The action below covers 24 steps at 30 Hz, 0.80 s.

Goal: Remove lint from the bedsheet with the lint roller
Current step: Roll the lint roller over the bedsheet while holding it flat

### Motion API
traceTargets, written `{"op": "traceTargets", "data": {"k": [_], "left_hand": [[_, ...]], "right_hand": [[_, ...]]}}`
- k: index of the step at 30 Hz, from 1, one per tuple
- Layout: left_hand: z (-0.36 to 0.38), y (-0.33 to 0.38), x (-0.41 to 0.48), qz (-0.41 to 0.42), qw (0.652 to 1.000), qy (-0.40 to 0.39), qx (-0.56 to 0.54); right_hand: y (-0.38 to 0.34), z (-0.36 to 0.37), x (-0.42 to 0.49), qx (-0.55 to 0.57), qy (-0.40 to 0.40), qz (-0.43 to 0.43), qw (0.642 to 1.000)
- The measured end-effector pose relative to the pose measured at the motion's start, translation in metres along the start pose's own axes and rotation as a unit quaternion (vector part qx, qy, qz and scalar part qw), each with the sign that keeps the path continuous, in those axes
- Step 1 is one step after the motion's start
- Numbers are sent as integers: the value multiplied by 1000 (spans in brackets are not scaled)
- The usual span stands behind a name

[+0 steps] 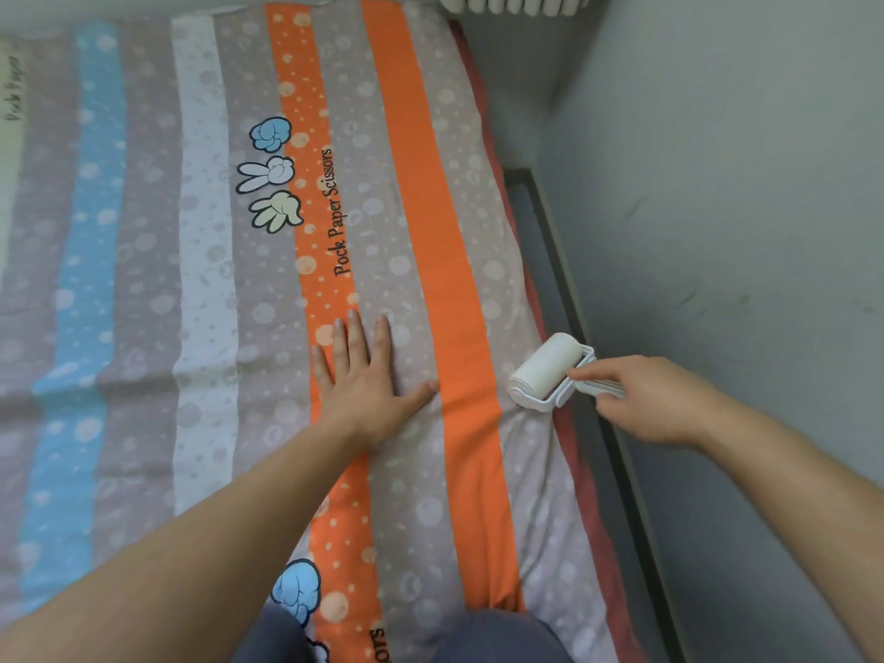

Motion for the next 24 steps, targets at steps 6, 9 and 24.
{"op": "traceTargets", "data": {"k": [6,9,24], "left_hand": [[-2,-3,-7,24,999,16,-42],[-11,-15,-8,36,998,28,-44],[-5,-50,3,-32,998,-49,-27]], "right_hand": [[7,-37,-17,18,-24,-20,999],[-19,-56,-15,68,53,-23,996],[-182,2,84,63,118,-65,989]]}}
Point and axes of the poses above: each hand's wrist, its own x-axis towards the middle knuckle, its own z-axis out of the palm, y = z × x, the point moved 4 cm from there along x, towards the middle knuckle, and after that the axes turned 5 degrees about -x, right-handed, at the moved point
